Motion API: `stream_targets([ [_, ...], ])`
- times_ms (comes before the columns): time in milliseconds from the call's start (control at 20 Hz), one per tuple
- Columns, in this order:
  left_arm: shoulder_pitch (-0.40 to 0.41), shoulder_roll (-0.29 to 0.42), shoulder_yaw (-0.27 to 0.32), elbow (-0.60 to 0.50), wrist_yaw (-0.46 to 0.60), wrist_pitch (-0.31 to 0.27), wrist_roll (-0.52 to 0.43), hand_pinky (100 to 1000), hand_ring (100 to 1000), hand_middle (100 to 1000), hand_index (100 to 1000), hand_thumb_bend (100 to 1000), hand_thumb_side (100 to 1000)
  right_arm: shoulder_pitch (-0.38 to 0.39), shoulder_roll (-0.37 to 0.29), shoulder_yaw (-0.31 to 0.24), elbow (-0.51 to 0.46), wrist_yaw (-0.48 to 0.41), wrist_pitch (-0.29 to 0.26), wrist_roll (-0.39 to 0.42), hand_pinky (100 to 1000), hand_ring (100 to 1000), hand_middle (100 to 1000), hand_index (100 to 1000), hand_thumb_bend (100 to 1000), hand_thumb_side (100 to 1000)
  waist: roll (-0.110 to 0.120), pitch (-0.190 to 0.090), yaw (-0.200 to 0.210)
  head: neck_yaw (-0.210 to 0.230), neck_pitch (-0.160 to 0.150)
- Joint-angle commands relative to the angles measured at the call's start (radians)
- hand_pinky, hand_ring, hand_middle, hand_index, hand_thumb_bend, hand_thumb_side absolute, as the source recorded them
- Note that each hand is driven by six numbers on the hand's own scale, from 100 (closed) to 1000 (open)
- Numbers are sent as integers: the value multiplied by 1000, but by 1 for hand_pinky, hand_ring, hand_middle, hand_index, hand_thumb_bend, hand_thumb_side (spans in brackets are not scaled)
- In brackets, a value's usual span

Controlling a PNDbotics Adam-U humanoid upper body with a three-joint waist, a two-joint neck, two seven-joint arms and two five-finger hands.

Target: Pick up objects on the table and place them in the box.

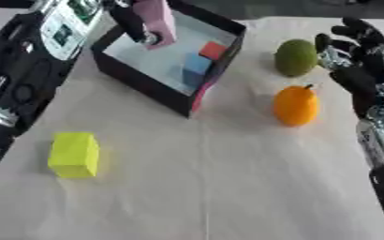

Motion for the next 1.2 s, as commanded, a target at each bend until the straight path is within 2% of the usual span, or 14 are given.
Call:
stream_targets([
  [50,-15,2,18,8,-13,-33,2,659,727,636,714,443,155,-15,-10,-1,-23,-3,-1,4,801,759,753,845,377,240,1,-16,-1,6,-2],
  [200,-13,-4,20,19,-20,-59,-2,746,815,759,831,593,314,-15,-10,2,-23,-3,0,7,801,759,753,845,376,241,1,-16,0,6,1],
  [300,-13,-4,19,25,-45,-74,-3,782,849,785,872,693,341,-15,-9,3,-23,-4,1,7,801,759,753,845,375,241,1,-16,0,6,3],
  [450,-12,-6,24,31,-83,-84,0,790,858,792,885,746,352,-15,-10,4,-22,-5,2,7,801,759,752,845,374,242,2,-16,0,5,7],
  [700,-10,-6,37,36,-87,-79,11,780,855,794,888,745,360,-15,-10,5,-20,-5,3,7,801,759,753,845,373,242,2,-17,1,3,7],
  [900,-6,7,41,-1,-41,-75,14,752,839,771,862,671,328,-12,-14,7,-19,-4,4,8,800,759,753,845,372,242,2,-19,6,0,14],
  [1000,-1,39,26,-59,0,-76,-2,753,838,772,856,658,325,-10,-17,6,-19,-3,4,8,800,759,753,845,372,242,4,-19,10,-1,17],
  [1050,4,61,21,-104,31,-77,-14,737,828,763,838,620,330,-8,-20,5,-19,-2,4,7,800,759,753,845,373,241,6,-19,13,-3,19],
  [1200,35,162,13,-286,162,-57,-49,722,814,751,827,599,323,-3,-31,3,-18,1,4,4,800,759,753,845,372,241,13,-20,22,-13,21],
])
